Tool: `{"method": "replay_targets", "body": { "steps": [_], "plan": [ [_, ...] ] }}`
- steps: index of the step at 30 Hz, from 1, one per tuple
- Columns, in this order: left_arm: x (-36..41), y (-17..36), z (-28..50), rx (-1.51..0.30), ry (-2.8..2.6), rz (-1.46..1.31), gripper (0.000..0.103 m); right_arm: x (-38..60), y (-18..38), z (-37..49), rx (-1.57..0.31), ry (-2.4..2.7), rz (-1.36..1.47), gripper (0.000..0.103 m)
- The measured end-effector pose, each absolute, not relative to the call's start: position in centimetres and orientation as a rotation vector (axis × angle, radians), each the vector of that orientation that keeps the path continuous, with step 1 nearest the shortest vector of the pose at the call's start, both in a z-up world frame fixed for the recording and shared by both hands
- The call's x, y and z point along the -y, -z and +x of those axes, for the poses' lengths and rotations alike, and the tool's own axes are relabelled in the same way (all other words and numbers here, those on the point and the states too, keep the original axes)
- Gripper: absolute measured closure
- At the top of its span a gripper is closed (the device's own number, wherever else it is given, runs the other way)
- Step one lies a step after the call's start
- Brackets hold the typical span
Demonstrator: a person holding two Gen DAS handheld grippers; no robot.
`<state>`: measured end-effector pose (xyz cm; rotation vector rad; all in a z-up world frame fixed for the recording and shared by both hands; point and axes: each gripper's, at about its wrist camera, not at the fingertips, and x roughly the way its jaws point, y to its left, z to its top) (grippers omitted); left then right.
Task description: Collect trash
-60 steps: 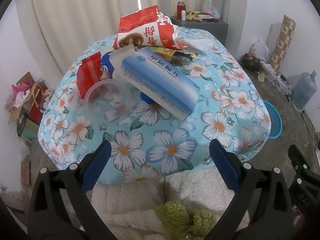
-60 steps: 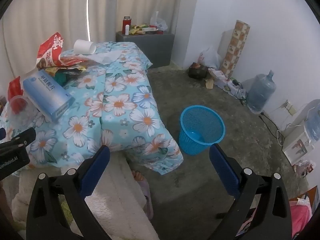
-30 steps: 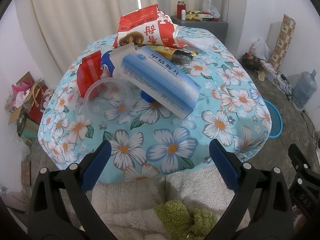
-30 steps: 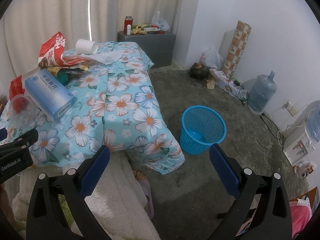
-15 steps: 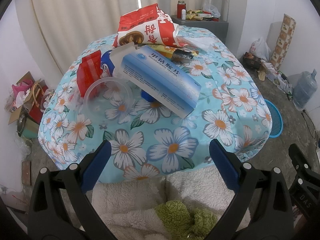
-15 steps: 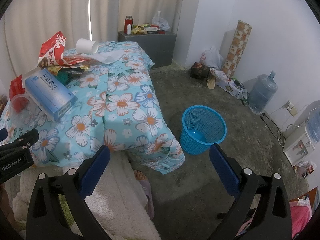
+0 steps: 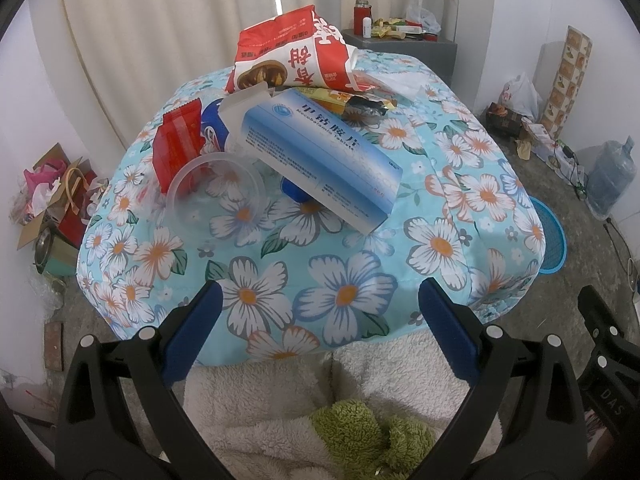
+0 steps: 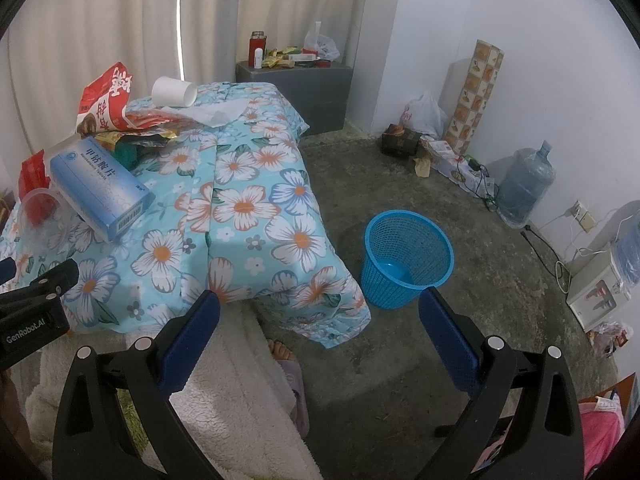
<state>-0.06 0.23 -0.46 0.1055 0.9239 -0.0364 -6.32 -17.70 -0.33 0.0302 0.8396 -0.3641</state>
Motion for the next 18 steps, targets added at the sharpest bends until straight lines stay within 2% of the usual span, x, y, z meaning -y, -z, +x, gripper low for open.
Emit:
{"method": "replay_targets", "body": {
  "steps": [18],
  "plan": [
    [-0.18,0.49,-0.11,-0.925,0.036,0.11,0.009,17.67,0.57,-6.22,-0.842,0.362,0.03,0.006]
  ]
}}
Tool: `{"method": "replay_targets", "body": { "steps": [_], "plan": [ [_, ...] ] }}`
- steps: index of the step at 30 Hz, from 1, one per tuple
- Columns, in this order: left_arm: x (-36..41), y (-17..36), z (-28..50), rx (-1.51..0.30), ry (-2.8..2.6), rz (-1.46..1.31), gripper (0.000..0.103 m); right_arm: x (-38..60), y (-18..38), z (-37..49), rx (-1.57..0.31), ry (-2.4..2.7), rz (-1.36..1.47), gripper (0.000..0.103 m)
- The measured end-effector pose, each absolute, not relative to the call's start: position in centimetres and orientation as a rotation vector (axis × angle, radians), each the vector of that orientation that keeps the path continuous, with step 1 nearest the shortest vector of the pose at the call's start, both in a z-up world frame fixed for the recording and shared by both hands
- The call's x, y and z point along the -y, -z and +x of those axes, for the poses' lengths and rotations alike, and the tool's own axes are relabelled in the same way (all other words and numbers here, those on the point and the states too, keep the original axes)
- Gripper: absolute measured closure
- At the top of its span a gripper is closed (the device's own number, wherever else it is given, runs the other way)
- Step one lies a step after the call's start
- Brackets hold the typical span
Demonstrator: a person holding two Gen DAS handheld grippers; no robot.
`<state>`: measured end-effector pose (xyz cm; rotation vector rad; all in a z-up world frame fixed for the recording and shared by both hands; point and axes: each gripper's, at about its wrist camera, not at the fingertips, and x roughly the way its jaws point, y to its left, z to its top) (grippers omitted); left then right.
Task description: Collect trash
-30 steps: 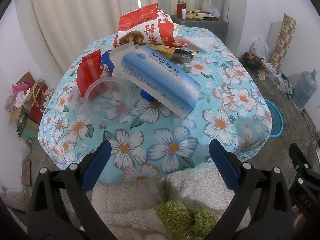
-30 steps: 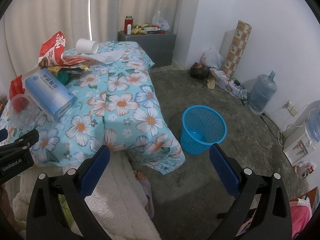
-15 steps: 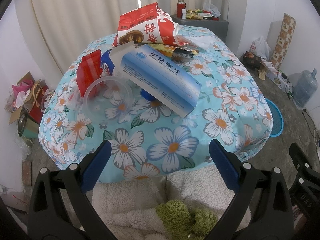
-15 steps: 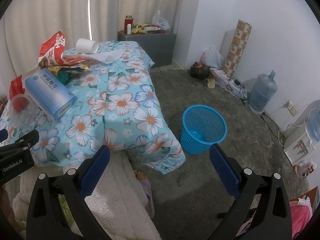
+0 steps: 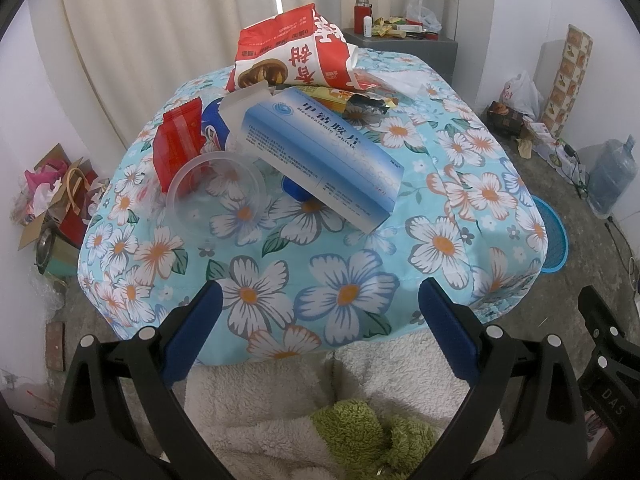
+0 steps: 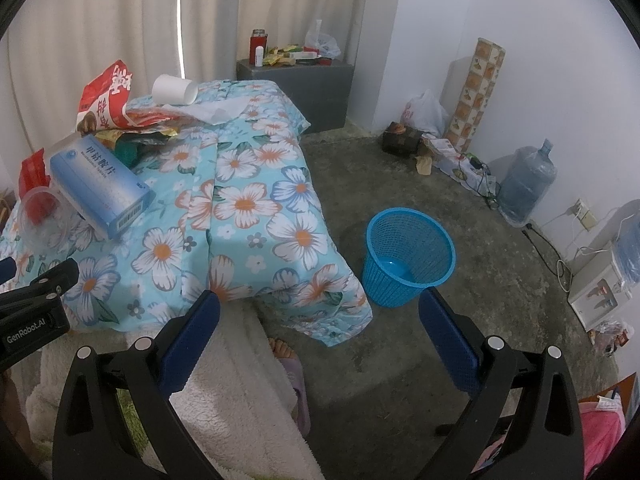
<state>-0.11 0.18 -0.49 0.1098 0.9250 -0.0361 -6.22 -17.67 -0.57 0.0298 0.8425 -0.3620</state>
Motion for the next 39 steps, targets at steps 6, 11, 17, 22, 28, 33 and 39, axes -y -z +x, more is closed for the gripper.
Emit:
{"method": "replay_targets", "body": {
  "steps": [6,11,17,22,28,33,39],
  "plan": [
    [-0.2,0.5,-0.1,-0.925,0.035,0.108,0.009,17.6,0.6,-6.2,-0.842,0.36,0.033,0.006],
    [-0.2,0.5,-0.1,-0.928,0.045,0.109,0.009,17.4,0.8,-6.2,-0.845,0.359,0.04,0.006],
    [-2.2,0.1,-0.6,-0.866,0.091,0.136,0.009,15.9,1.1,-5.7,-0.833,0.321,0.042,0.006],
    [-5.6,-0.9,-0.2,-0.795,0.098,0.154,0.009,14.4,0.4,-4.2,-0.771,0.246,0.021,0.006],
    [-10.7,-0.9,0.8,-0.75,0.176,0.017,0.009,12.5,0.2,-1.9,-0.739,0.1,0.032,0.006],
    [-15.0,-0.2,2.1,-0.784,0.194,-0.179,0.009,10.6,0.2,0.6,-0.73,-0.05,0.003,0.006],
    [-18.3,0.1,2.8,-0.718,0.182,-0.264,0.009,9.1,0.7,5.8,-0.812,-0.265,0.017,0.006]
  ]
}}
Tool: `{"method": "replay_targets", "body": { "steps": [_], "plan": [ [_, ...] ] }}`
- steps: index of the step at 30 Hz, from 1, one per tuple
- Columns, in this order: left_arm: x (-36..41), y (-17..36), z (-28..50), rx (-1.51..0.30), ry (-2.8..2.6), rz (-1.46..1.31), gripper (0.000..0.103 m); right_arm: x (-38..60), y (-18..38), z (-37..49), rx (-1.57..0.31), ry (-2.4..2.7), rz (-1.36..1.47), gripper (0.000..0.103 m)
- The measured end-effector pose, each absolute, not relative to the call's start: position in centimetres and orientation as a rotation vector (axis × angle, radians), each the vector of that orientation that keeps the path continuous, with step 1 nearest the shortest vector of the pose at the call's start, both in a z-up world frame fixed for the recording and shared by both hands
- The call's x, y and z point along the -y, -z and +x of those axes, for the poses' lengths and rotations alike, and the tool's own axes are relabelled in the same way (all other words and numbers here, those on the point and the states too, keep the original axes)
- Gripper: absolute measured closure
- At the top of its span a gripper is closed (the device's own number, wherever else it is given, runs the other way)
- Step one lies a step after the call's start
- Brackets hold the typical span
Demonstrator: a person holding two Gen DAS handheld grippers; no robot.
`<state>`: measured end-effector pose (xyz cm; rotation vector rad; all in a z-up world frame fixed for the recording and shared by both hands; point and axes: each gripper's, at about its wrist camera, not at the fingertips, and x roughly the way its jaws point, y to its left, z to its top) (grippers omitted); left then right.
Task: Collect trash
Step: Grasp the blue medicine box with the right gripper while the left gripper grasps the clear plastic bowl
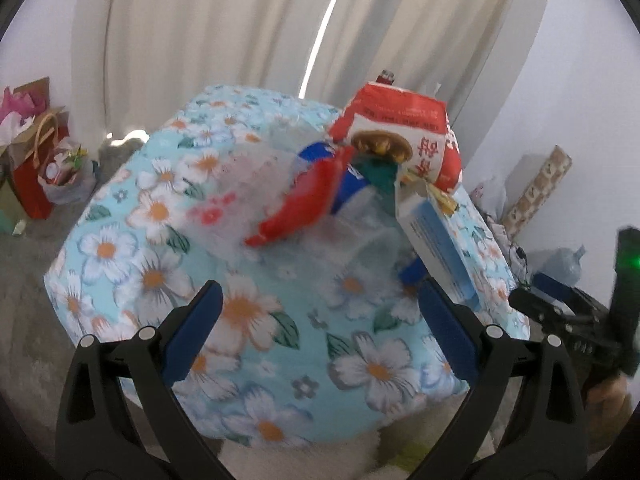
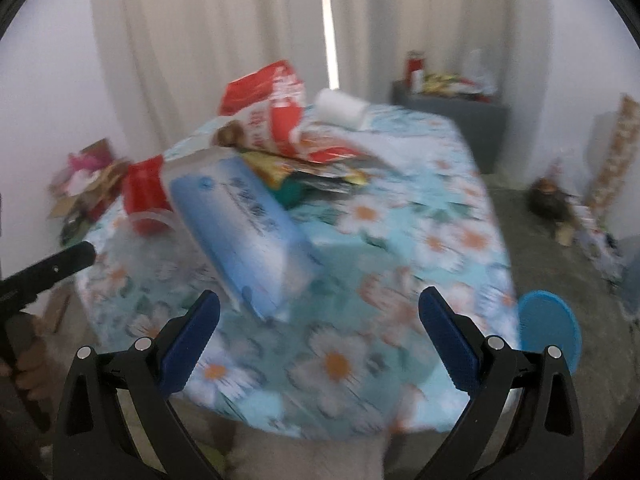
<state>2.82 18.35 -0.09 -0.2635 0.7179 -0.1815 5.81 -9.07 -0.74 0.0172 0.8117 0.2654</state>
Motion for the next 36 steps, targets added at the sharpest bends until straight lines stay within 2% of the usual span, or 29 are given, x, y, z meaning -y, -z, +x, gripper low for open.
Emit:
{"method": "replay_targets", "body": {
  "steps": [9,11,14,22,26,28,30,32,33,34,36],
  "plan": [
    [-19.8,-1.1,4.1,-0.62,0.195,-0.206,0.009,6.6,0.6,10.2,-0.838,-0.407,0.005,0.006],
    [-20.5,-1.3,4.6,-0.617,0.2,-0.225,0.022,6.4,0.6,10.6,-0.835,-0.411,0.002,0.006],
    [-20.9,-1.4,6.0,-0.639,0.251,-0.249,0.032,6.3,1.0,11.2,-0.847,-0.439,0.008,0.006],
    [-18.5,-0.3,6.0,-0.717,0.406,-0.159,0.034,4.8,2.3,13.2,-0.908,-0.533,-0.061,0.006],
    [-16.9,1.0,5.5,-0.742,0.369,-0.08,0.046,3.8,3.3,14.3,-0.938,-0.549,-0.097,0.006],
    [-16.0,1.4,5.3,-0.746,0.35,-0.043,0.057,3.6,3.7,14.5,-0.951,-0.559,-0.106,0.007],
    [-15.5,1.7,5.3,-0.754,0.334,-0.03,0.065,3.5,4.0,14.6,-0.962,-0.57,-0.111,0.012],
    [-15.4,1.9,5.5,-0.767,0.325,-0.032,0.08,3.5,4.1,14.5,-0.969,-0.568,-0.115,0.015],
    [-15.5,1.9,5.5,-0.771,0.317,-0.034,0.082,3.7,4.0,14.3,-0.964,-0.565,-0.117,0.016],
    [-15.6,2.0,5.5,-0.77,0.307,-0.039,0.089,3.8,3.8,14.1,-0.959,-0.563,-0.118,0.017],
    [-16.0,1.9,5.6,-0.776,0.3,-0.058,0.092,4.0,3.3,13.2,-0.943,-0.567,-0.115,0.018]
  ]
}}
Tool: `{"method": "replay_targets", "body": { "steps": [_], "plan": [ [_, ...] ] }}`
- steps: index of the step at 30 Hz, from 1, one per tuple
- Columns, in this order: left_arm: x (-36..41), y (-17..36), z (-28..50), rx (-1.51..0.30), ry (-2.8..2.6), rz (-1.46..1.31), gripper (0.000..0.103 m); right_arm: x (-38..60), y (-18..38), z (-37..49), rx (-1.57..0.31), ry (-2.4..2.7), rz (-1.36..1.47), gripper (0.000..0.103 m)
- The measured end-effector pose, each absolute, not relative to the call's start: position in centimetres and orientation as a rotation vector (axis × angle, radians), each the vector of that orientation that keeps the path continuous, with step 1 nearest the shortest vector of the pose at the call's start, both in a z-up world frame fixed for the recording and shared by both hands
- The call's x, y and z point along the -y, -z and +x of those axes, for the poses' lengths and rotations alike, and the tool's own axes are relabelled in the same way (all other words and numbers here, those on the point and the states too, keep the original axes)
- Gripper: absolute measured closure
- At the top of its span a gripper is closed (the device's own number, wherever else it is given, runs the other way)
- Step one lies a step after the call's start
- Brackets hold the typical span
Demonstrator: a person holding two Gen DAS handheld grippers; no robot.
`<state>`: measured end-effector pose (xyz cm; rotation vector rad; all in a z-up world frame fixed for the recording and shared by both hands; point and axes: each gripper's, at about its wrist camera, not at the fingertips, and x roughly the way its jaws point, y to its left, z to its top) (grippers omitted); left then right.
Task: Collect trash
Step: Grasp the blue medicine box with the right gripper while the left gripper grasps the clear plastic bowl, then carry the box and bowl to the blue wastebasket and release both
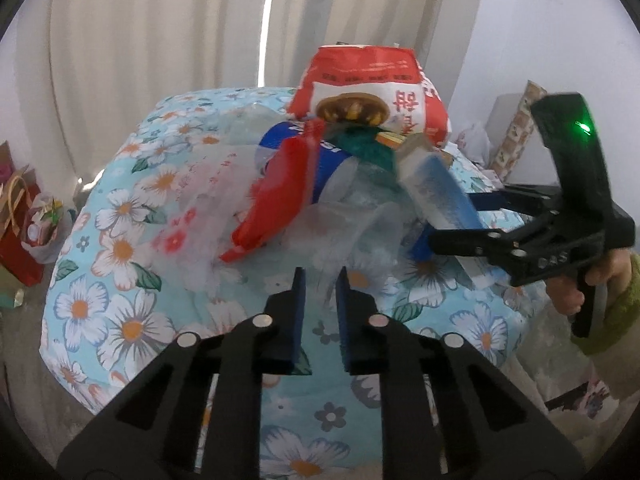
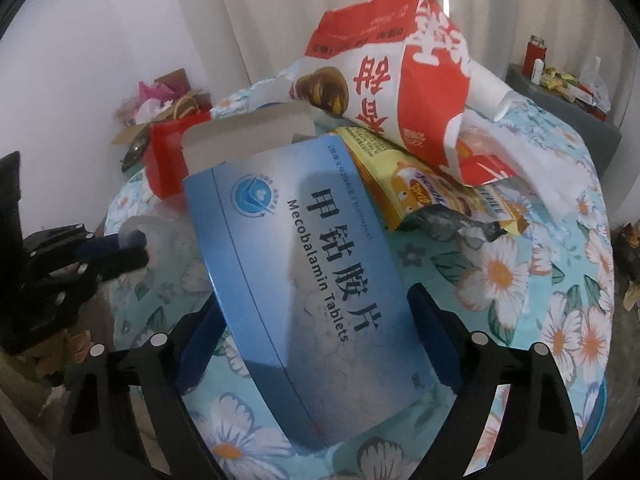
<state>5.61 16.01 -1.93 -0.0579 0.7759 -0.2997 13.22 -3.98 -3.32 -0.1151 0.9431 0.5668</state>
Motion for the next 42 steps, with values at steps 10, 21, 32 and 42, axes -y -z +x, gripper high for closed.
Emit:
{"method": "replay_targets", "body": {
  "steps": [10,21,32,42],
  "plan": [
    [-17.2,1.4,4.0,-0.788,0.266,-0.112,0.1,6.4,2.0,8.6,-0.903,-0.53,-0.034,0.024],
    [-15.9,0.4,2.2,-0.797,0.332,-0.141,0.1,12.0,3.6,5.7,-0.922,-0.43,0.317,0.059],
    [-14.4,0.4,2.7,-0.832,0.344,-0.147,0.1,10.4,6.5,5.6,-0.984,-0.337,0.242,0.044],
    [-14.8,0.4,2.6,-0.844,0.311,-0.159,0.1,11.2,7.3,6.0,-0.984,-0.367,0.312,0.041]
  ]
}}
